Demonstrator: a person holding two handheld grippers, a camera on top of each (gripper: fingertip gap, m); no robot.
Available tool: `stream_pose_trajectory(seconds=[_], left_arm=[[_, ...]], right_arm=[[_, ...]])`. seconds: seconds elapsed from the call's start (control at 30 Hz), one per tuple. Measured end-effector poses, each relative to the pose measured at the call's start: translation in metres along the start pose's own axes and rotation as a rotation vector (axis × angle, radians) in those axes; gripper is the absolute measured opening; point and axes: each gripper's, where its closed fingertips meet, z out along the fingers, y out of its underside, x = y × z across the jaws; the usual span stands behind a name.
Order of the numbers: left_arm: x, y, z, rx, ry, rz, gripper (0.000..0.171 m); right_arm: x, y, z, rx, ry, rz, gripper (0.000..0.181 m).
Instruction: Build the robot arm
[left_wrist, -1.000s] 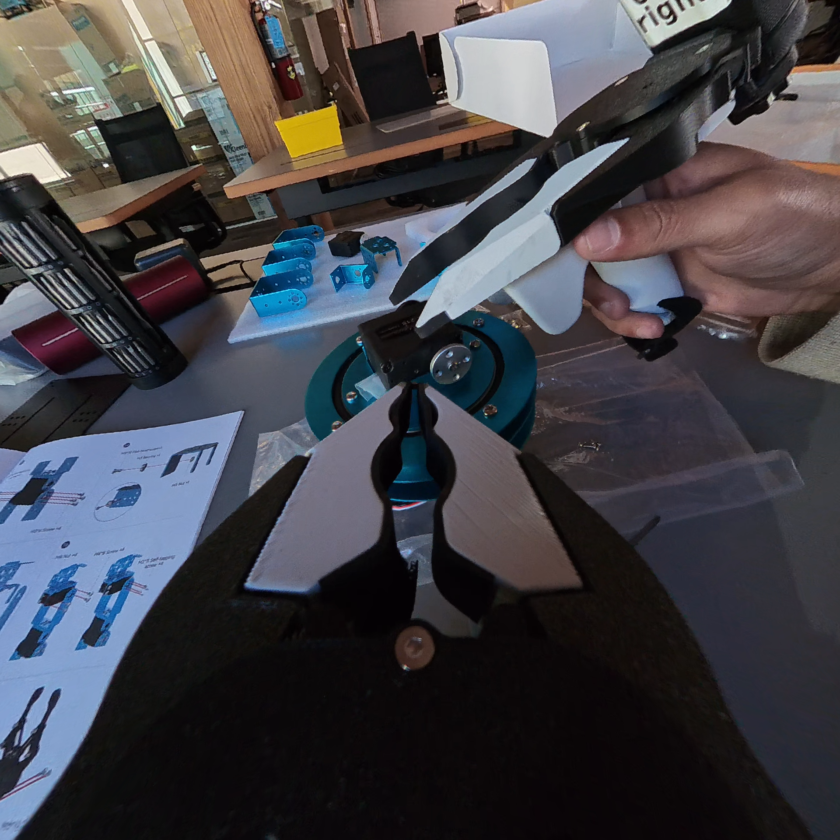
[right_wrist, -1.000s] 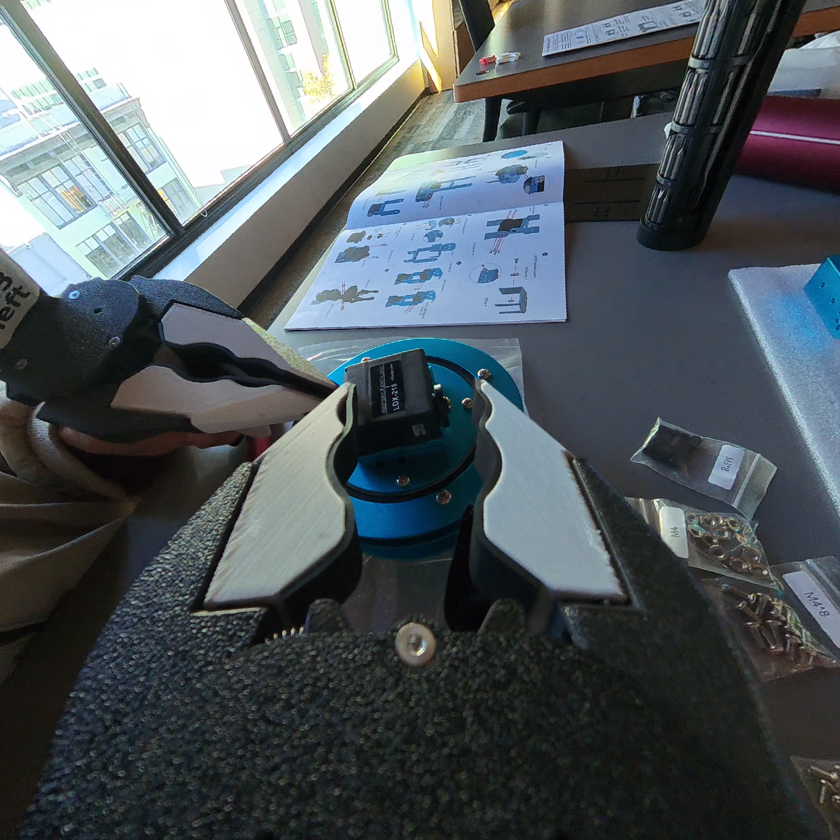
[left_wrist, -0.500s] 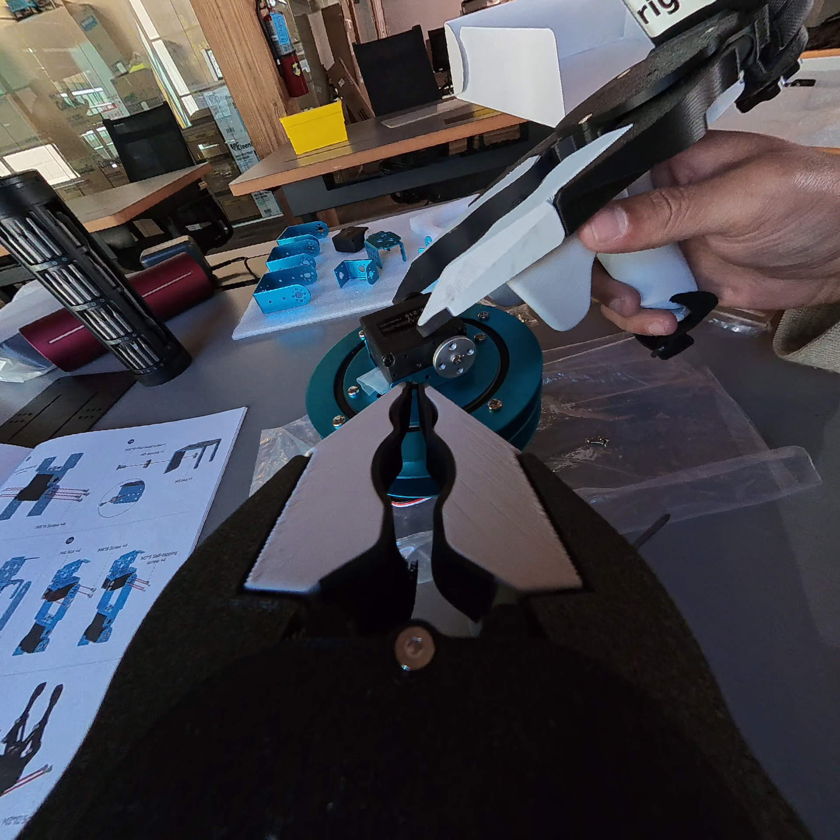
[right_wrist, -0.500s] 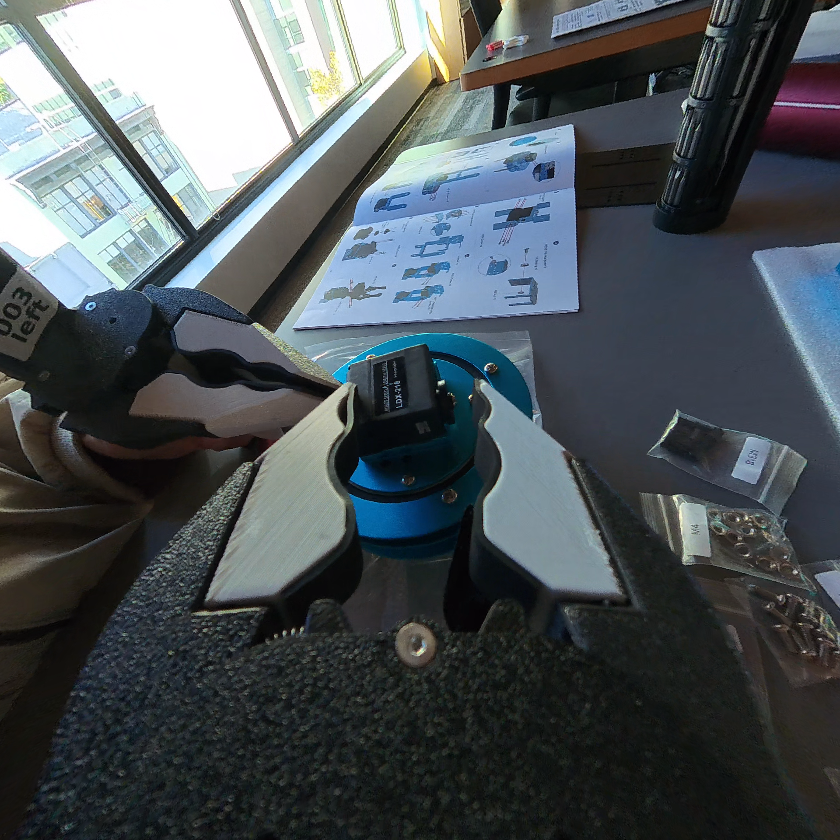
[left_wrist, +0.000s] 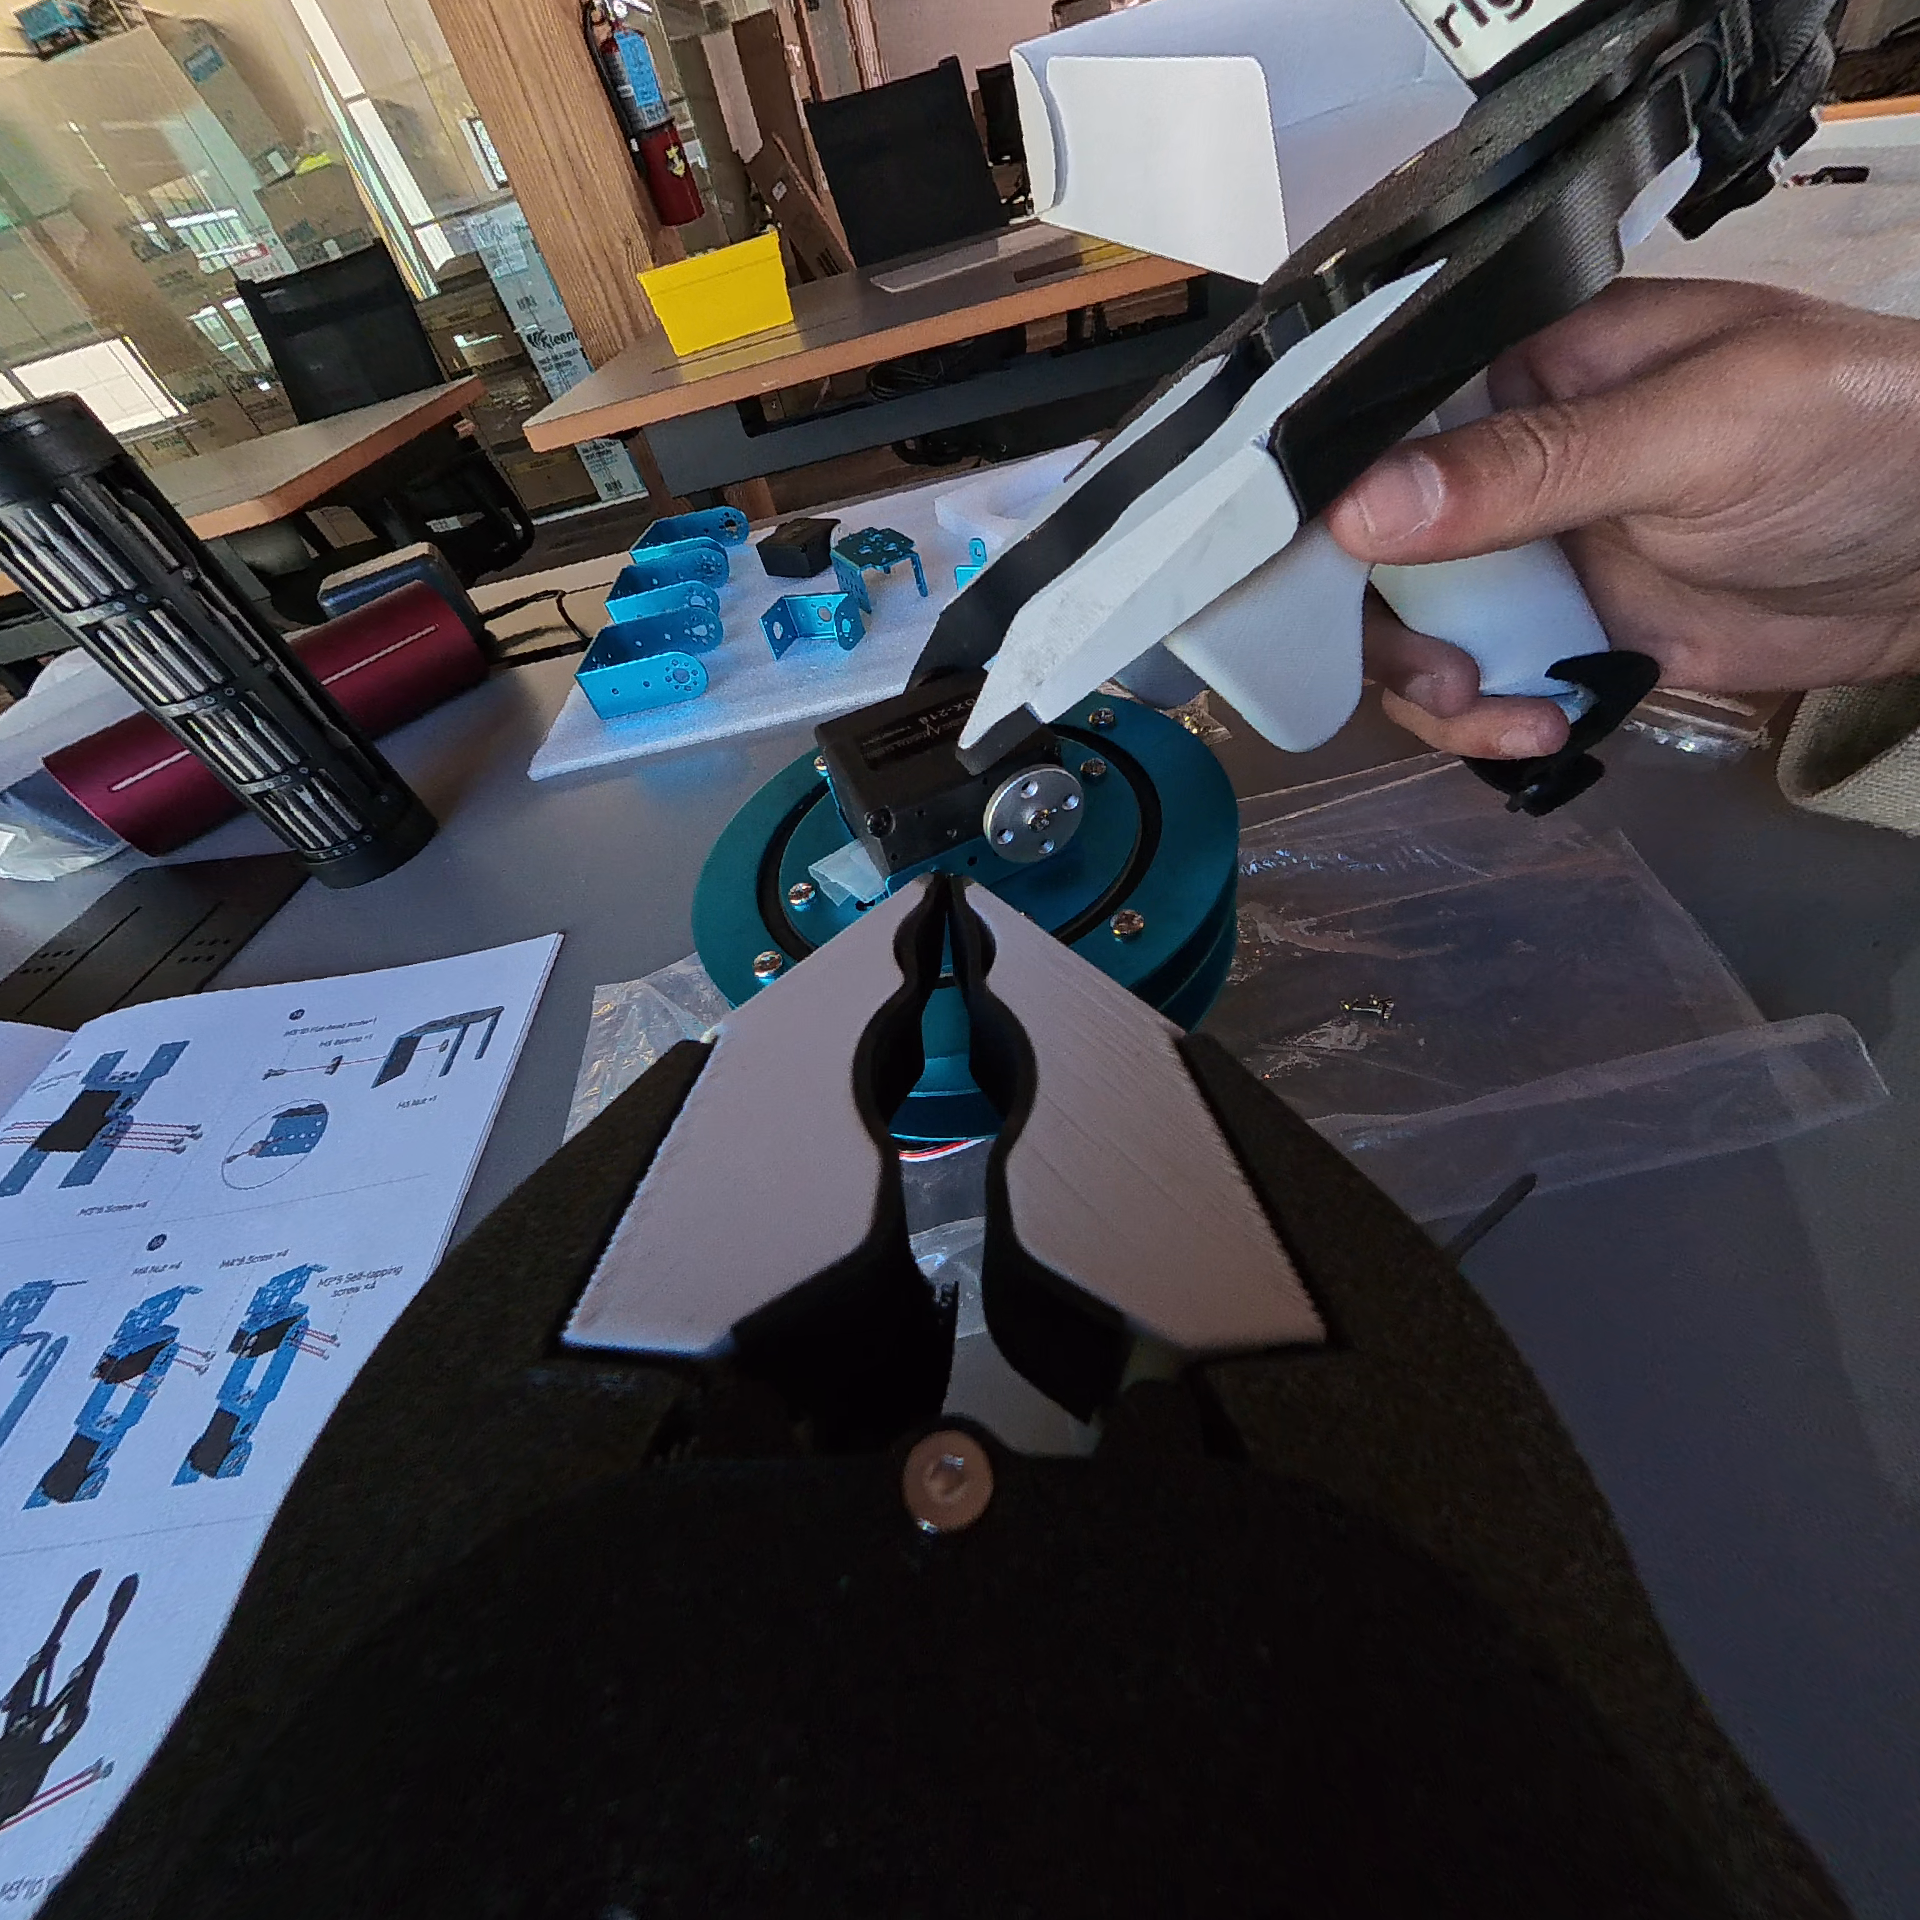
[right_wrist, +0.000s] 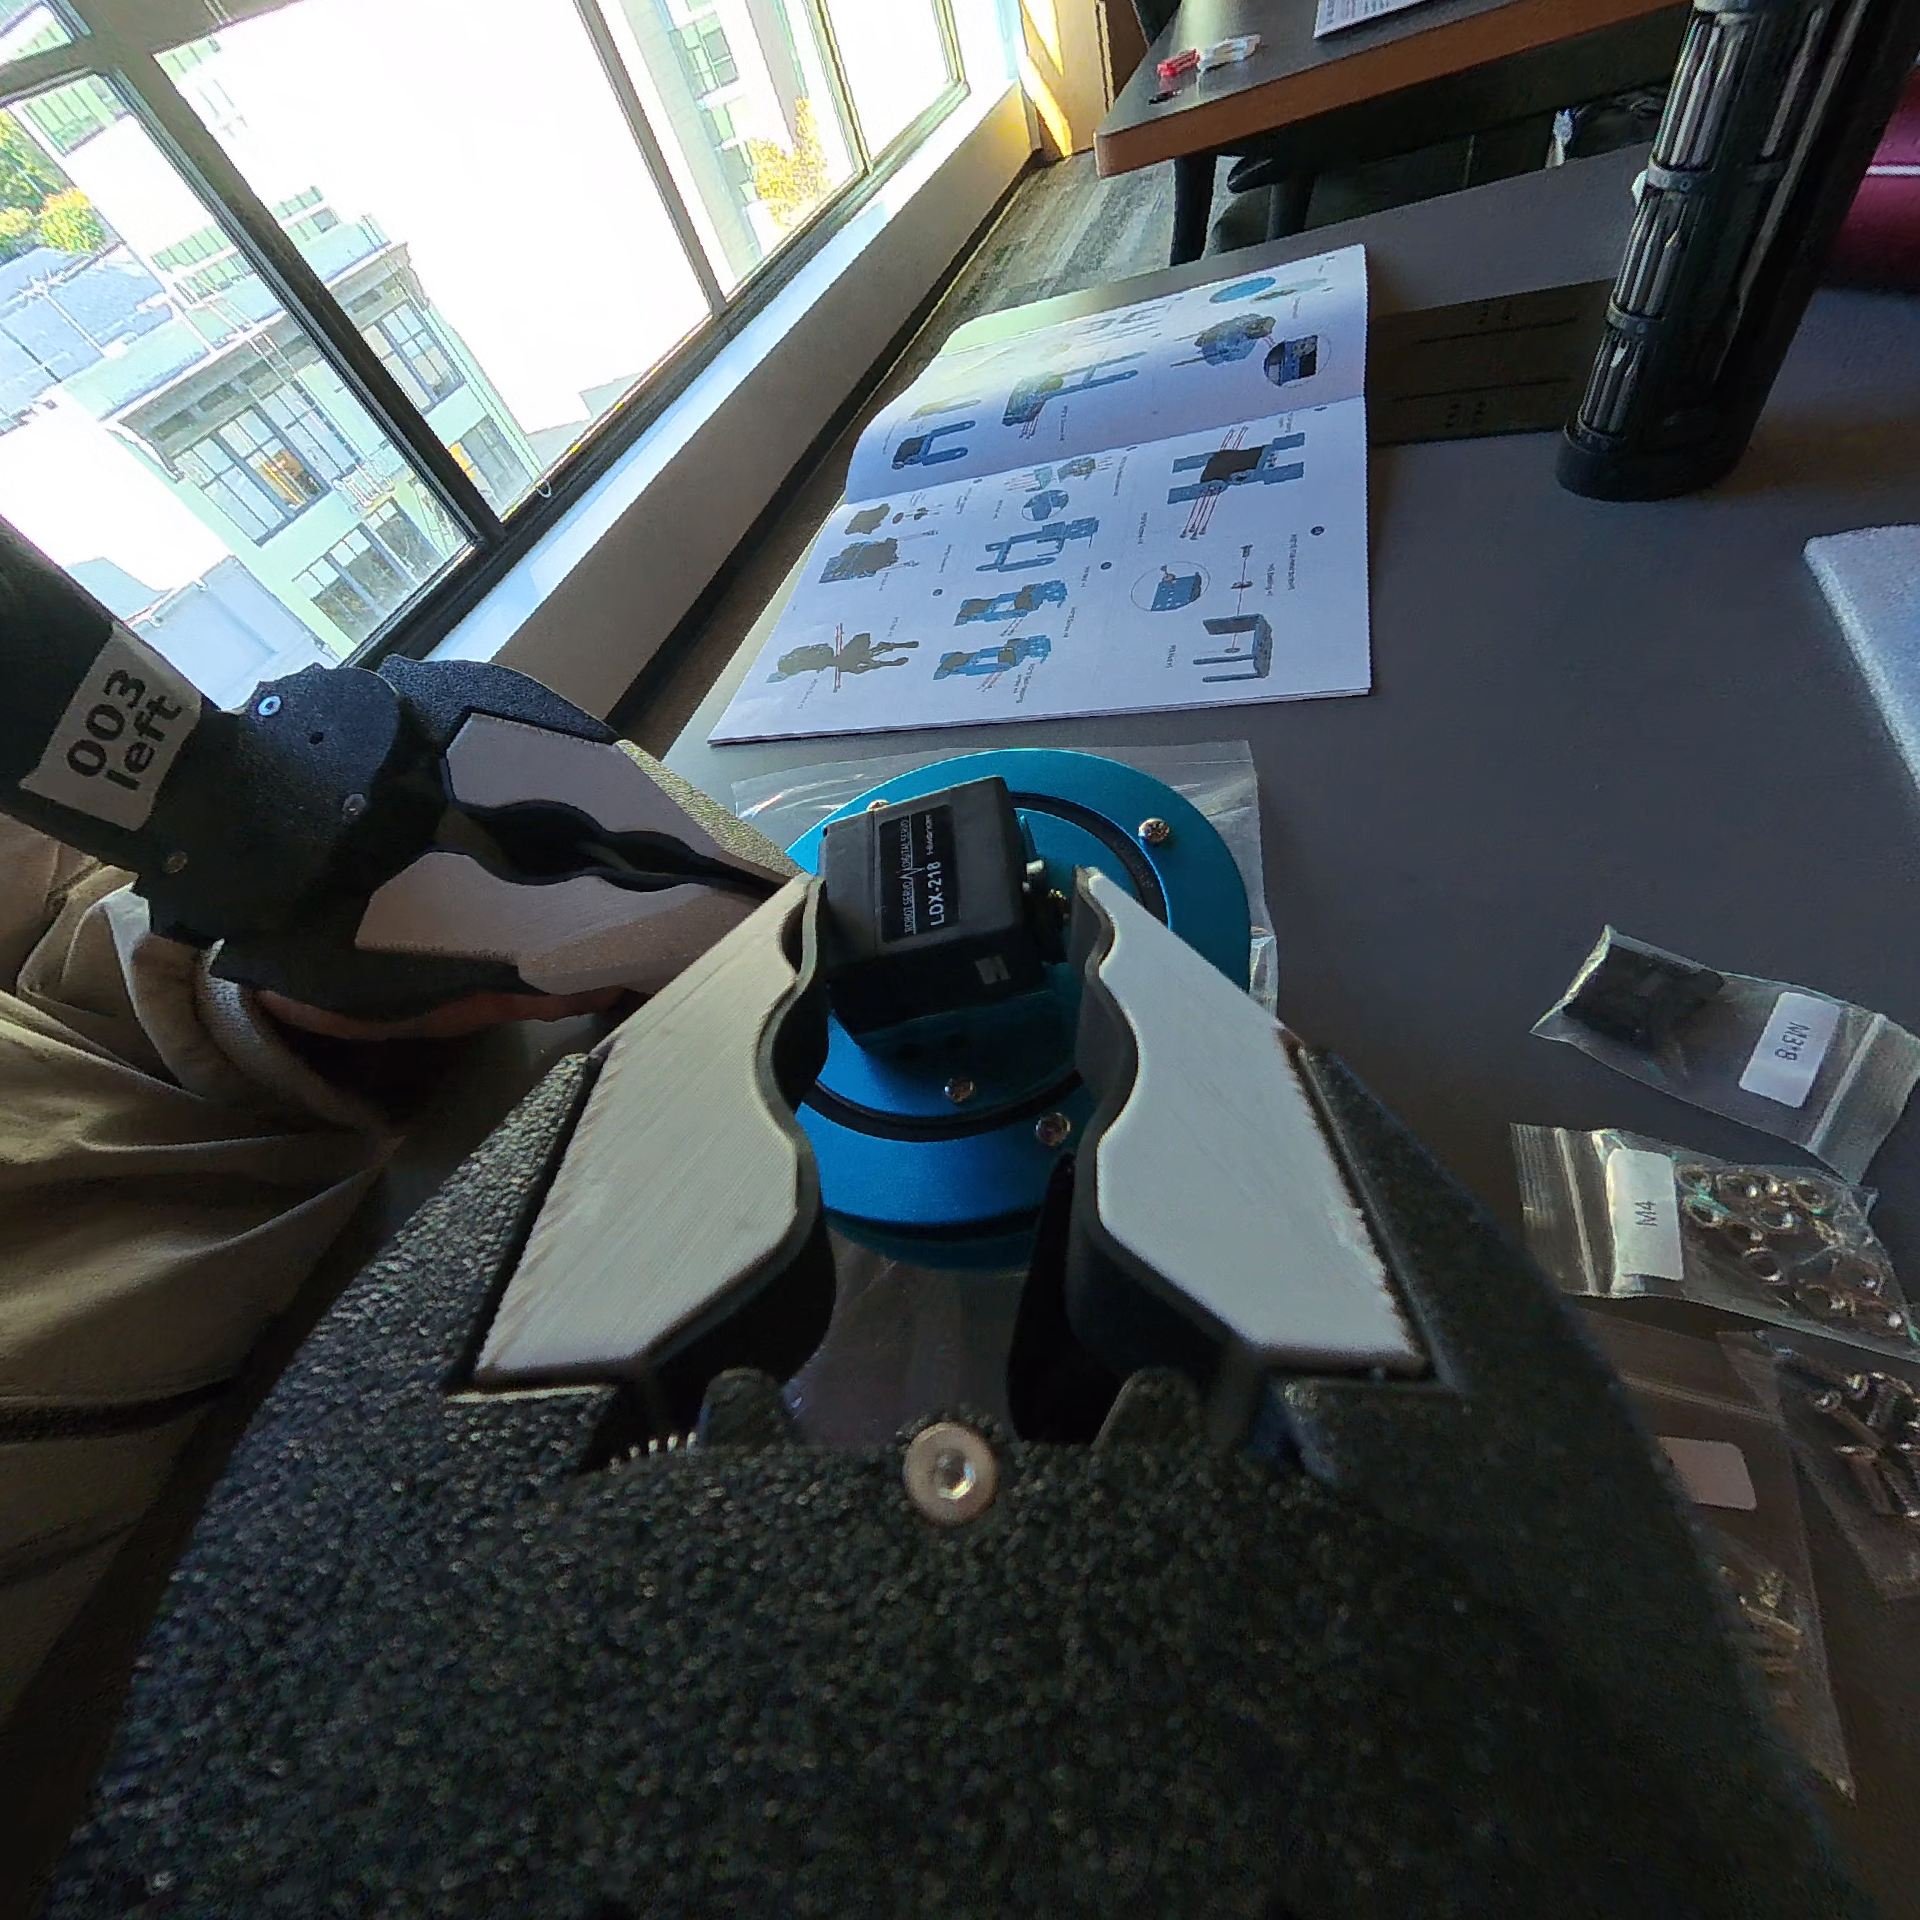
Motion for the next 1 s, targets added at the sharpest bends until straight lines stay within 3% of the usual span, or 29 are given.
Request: stream_pose_trajectory(seconds=[0.77,0.9,1.0], left_arm=[[-0.005,-0.003,-0.002,0.013,0.031,-0.04,0.0],[-0.007,-0.016,-0.015,0.031,0.063,-0.046,0.0],[-0.008,-0.026,-0.031,-0.006,0.193,-0.061,0.01]], right_arm=[[0.002,0.0,-0.003,0.008,-0.014,0.012,0.044],[0.003,-0.014,-0.013,0.066,0.0,0.009,0.043],[0.004,-0.036,-0.032,0.127,0.061,-0.038,0.04]])
